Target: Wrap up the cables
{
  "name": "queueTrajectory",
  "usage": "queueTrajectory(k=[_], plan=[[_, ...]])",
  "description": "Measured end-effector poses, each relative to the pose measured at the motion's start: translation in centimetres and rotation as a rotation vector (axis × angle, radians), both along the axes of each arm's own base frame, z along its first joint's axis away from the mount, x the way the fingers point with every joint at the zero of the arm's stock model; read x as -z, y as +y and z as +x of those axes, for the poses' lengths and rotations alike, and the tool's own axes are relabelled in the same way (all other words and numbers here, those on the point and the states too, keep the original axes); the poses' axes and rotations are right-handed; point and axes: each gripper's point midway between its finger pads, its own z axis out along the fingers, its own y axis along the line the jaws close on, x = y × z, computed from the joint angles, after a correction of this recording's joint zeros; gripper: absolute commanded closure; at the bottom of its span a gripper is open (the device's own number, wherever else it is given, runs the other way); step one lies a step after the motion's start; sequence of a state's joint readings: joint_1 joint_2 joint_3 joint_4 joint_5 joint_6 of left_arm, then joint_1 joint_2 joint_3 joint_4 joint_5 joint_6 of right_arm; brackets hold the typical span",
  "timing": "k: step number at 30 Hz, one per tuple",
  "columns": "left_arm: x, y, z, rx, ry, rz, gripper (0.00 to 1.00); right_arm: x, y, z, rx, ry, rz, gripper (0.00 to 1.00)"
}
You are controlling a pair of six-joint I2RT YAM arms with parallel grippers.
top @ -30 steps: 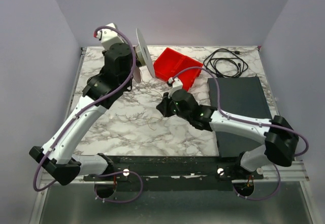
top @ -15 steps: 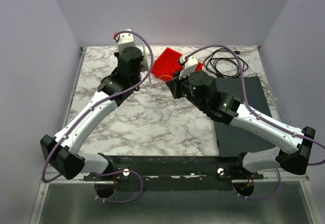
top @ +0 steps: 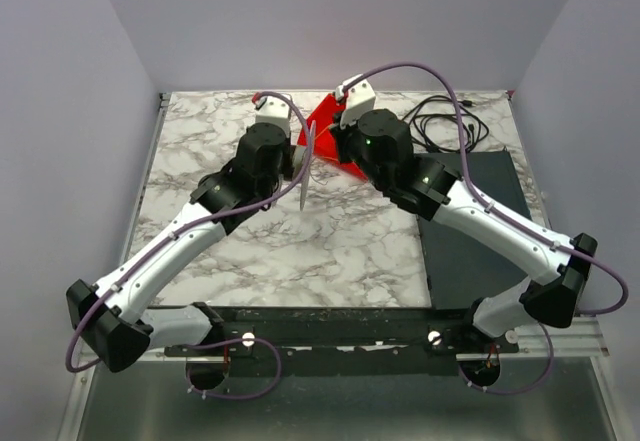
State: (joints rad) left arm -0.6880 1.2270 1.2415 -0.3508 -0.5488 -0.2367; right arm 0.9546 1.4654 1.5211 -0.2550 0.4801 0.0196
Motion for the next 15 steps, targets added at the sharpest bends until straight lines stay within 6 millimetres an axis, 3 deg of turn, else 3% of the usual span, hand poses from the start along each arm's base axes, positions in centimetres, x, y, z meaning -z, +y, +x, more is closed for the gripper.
queueTrajectory(k=[7, 15], plan=[[-0.2, -1.3, -3.7, 0.181, -0.008, -0.006, 1.0, 2.2, -1.6, 3.6, 0.031, 0.038, -0.039, 0.93], [-1.8, -2.3, -6.4, 0.328, -0.033, -0.055, 1.0, 6.5, -2.2, 4.9, -0.021, 0.147, -0.016, 0.82]])
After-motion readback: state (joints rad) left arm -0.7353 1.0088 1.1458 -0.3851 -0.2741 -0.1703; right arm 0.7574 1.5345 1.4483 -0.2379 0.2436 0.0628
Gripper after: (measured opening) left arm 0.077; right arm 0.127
